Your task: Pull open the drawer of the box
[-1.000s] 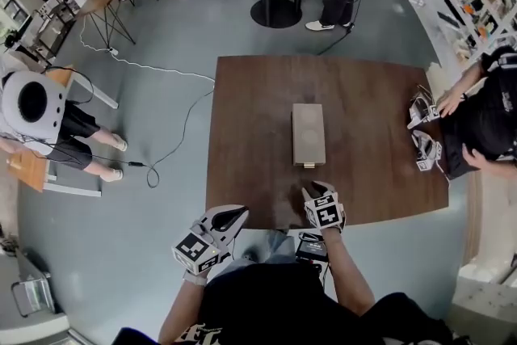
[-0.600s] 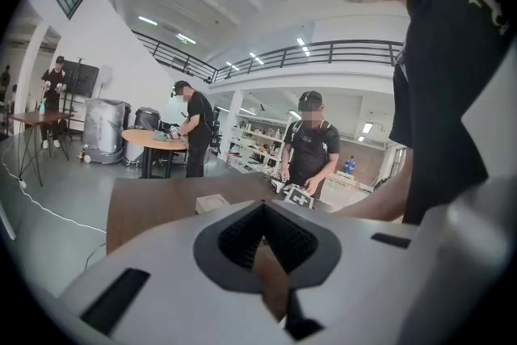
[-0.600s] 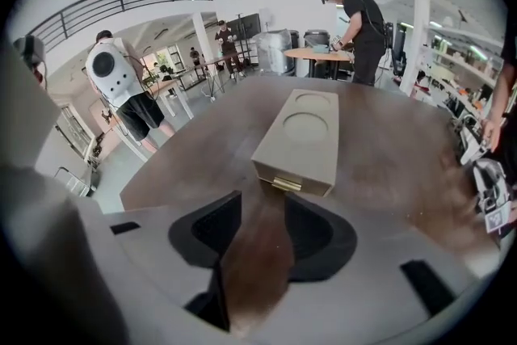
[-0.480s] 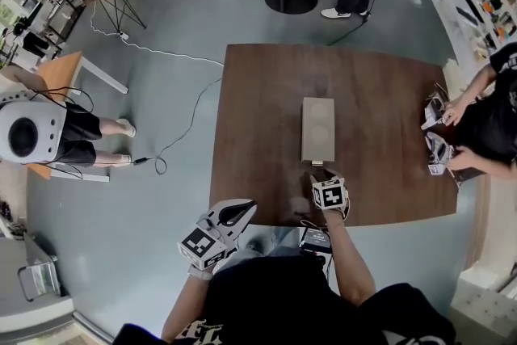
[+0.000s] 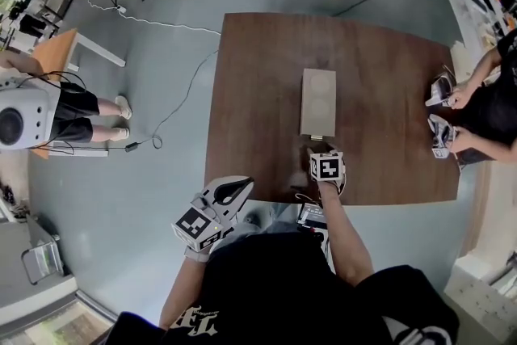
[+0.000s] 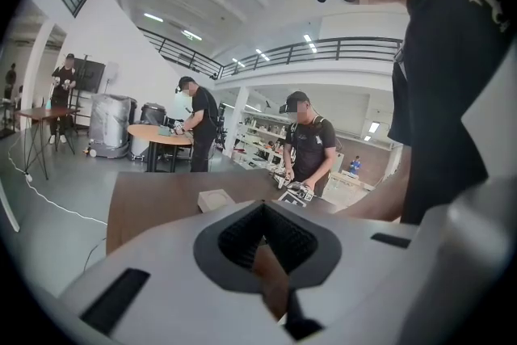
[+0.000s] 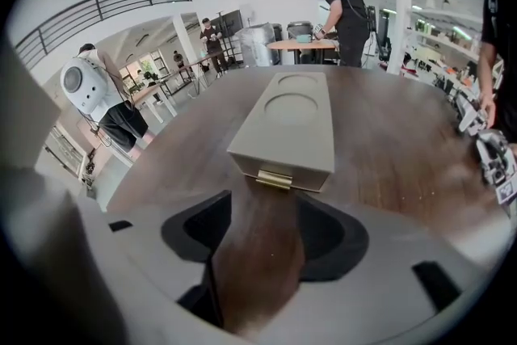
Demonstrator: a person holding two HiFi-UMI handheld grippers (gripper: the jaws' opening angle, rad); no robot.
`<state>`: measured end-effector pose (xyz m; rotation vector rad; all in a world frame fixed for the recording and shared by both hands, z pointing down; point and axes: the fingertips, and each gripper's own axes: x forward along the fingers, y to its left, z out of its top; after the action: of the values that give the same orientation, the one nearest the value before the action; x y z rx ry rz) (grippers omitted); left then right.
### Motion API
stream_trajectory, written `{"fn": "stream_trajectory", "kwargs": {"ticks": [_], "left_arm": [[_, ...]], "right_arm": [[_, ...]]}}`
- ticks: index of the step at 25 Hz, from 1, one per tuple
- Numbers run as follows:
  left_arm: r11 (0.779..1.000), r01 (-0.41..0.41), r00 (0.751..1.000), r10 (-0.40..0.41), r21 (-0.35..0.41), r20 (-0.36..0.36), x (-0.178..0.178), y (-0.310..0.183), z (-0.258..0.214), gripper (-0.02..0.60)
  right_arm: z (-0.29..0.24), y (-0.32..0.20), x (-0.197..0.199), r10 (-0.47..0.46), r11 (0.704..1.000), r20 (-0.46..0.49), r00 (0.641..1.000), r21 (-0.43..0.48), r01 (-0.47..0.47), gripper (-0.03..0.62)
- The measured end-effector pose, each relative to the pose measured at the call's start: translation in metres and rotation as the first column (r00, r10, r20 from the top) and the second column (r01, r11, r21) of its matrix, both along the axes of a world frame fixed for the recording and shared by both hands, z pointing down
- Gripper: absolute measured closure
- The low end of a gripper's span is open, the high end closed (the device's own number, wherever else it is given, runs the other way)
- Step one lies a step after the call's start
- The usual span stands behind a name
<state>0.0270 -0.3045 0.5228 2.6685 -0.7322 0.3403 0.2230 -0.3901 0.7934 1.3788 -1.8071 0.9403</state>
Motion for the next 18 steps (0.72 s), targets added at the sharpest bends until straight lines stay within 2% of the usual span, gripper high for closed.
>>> {"fn": "stream_trajectory", "kwargs": {"ticks": [14,18], "left_arm": [[0.998,0.050,0.998,-0.049,-0.034,0.025,-0.007,0.006,-0.001,0.578],[0.998,0.058,0.998,-0.057,-0.039,0.030,-0.008,0.007,-0.002,0.577]], "right_arm": [[0.020,-0.012,0.006,0.130,0.990,0.063,0.990,-0.057,-0.126,0.361],[0.023,-0.019,0.011,0.207,0.977,0.078,0.975,-0.062,-0.202,0.361]]}}
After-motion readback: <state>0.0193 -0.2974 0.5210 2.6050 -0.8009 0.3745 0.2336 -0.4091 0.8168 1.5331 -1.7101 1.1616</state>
